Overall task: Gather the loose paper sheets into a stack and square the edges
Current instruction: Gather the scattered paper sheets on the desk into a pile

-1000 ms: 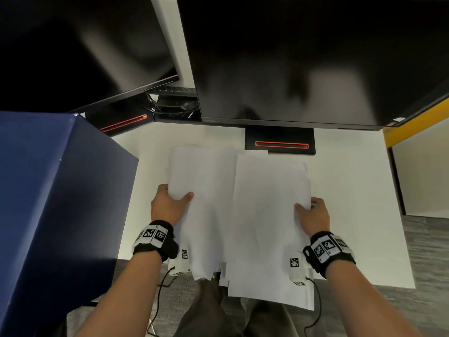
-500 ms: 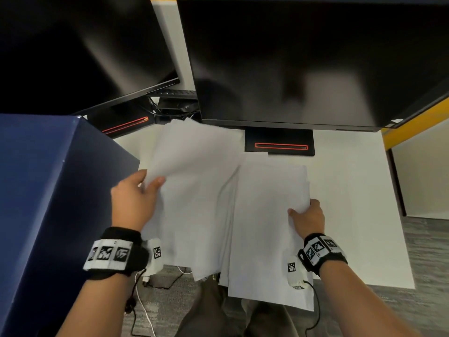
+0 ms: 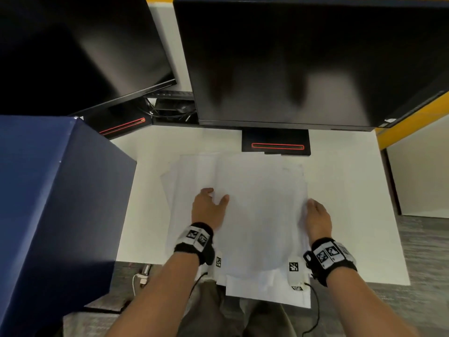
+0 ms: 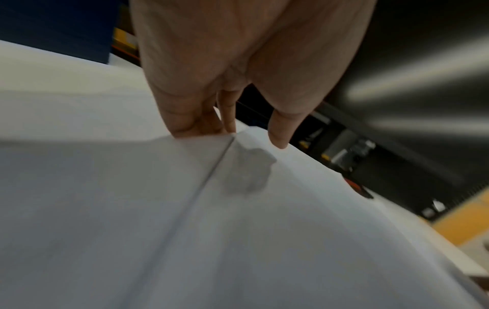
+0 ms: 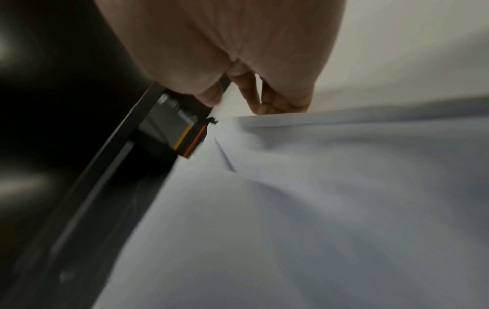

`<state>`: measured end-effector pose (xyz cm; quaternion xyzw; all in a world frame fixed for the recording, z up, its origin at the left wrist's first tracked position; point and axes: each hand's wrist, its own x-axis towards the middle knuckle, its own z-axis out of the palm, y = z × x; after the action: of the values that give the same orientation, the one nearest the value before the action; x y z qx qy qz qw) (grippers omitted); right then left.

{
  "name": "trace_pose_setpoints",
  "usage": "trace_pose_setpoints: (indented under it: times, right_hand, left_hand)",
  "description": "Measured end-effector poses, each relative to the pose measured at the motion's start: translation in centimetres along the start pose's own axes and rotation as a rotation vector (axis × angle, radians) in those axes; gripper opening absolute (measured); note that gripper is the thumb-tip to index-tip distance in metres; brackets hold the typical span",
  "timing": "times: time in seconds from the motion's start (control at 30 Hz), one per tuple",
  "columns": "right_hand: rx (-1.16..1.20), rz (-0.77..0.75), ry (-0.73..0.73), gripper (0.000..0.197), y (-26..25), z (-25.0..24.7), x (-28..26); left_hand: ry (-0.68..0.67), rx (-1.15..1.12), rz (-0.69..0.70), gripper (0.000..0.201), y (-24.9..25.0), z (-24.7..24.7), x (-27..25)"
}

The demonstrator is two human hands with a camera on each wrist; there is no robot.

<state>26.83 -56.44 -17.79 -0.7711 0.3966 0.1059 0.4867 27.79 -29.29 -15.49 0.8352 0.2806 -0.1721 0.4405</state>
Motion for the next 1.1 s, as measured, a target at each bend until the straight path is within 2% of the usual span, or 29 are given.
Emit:
trace_pose_setpoints:
  times: [0.1,0.17,0.23,0.3,0.37,0.4,0.47,0.6,0.7,0.77,0.83,0.9,1.0,1.1]
  right_hand:
    - [0.155,0.083,-0.083,0.056,-0.1,0.8,-0.4]
    - [0.091,0.009,-0.178,0.047,-0.6,1.4,-1.0]
    - [0.044,-0.041,-0.183,0.044,-1.1,1.2,-1.0]
    - [-0.005,-0.028,-0.109,0.056,-1.1,0.1,-0.6]
    - [-0.029,0.0,-0.055,0.066,-0.6,-0.9,0.0]
    - [-0.037,0.011,-0.06,0.067,-0.3,-1.1,0.0]
    - [-0.067,-0.007,-0.09,0.067,0.1,-0.4,-0.4]
    - [-0.145,-0.126,-0.188,0.053,0.1,2.7,-2.2]
    - [-0.154,-0.115,-0.263,0.042,0.1,3.7,-2.7]
    - [-0.16,-0.103,-0.219,0.042,0.3,3.1,-2.6]
    - [-0.178,-0.079,-0.088,0.051,0.6,2.4,-1.6]
    - [-0.213,-0.068,-0.022,0.057,0.1,2.4,-0.7]
    - [-0.249,-0.122,-0.1,0.046,-2.5,4.8,0.4]
    - [-0.304,-0.241,-0.228,0.049,-5.6,8.5,1.1]
  left_hand:
    - [-0.104,0.082,0.009,0.059,-0.1,3.2,-0.6]
    - [-0.128,0.112,0.022,0.059,0.0,4.3,-0.9]
    - [-0.041,0.173,0.067,0.062,-0.3,3.2,-0.8]
    - [0.144,0.265,0.049,0.072,-1.7,0.3,0.2]
    - [0.278,0.308,-0.1,0.088,-3.6,-3.0,1.5]
    - [0.288,0.297,-0.177,0.094,-4.3,-4.3,1.7]
    - [0.22,0.204,-0.229,0.09,-5.1,-5.3,1.8]
    - [0.046,0.121,-0.169,0.058,-4.4,-3.6,1.2]
    - [-0.036,0.04,-0.164,0.052,-4.4,-2.3,0.4]
    - [-0.089,-0.05,-0.189,0.058,-5.1,-2.5,0.3]
    - [-0.057,-0.136,-0.187,0.063,-5.1,-3.6,0.9]
    - [0.053,-0.163,-0.18,0.06,-4.2,-4.7,2.3]
    - [0.101,-0.108,-0.152,0.052,-1.9,-5.2,5.1]
    - [-0.022,-0.043,-0.145,0.049,-0.5,-4.5,6.9]
